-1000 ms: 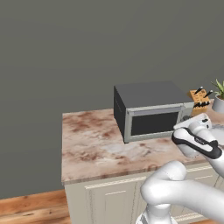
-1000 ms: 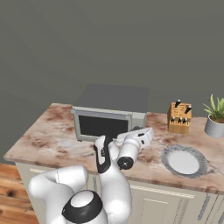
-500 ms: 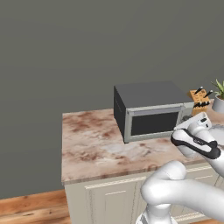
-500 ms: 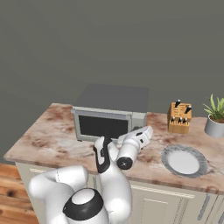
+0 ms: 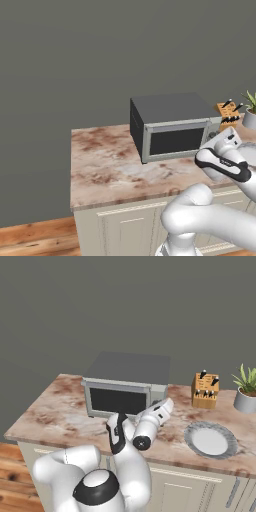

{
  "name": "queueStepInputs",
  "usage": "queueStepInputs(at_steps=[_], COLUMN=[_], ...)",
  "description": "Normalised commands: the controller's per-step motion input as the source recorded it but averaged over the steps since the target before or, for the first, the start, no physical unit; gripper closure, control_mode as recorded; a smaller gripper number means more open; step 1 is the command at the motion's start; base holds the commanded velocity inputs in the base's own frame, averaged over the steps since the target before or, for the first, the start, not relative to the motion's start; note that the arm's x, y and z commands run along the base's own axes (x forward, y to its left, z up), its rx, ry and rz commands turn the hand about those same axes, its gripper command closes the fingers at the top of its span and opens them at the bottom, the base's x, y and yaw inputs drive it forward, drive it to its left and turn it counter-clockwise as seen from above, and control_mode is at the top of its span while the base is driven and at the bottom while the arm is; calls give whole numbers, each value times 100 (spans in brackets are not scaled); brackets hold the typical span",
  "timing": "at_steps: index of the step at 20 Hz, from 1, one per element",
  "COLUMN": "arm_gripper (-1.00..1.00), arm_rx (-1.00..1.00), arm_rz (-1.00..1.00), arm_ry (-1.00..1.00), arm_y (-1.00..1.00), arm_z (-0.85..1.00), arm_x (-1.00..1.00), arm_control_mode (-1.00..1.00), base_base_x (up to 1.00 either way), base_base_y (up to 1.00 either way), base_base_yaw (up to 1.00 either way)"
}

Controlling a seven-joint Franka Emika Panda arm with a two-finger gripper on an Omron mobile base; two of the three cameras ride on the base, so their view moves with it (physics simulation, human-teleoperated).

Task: Pull the toaster oven rack outwards. Pick up the baguette from the plate and place it on the toaster oven rack. Close the toaster oven door fully and set the temperature to the lowest setting.

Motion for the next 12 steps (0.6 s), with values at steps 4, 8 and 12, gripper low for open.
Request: queueStepInputs(at_steps=[4,8,12], arm_gripper=[100,100,100], arm_rx=[-15,-15,-15], arm_rz=[0,0,0], arm_ry=[0,0,0], arm_y=[0,0,0], arm_z=[0,0,0], arm_x=[0,0,0], arm_control_mode=[-100,-100,-100], base_base_x=[0,0,0], base_base_y=[0,0,0], base_base_yaw=[0,0,0])
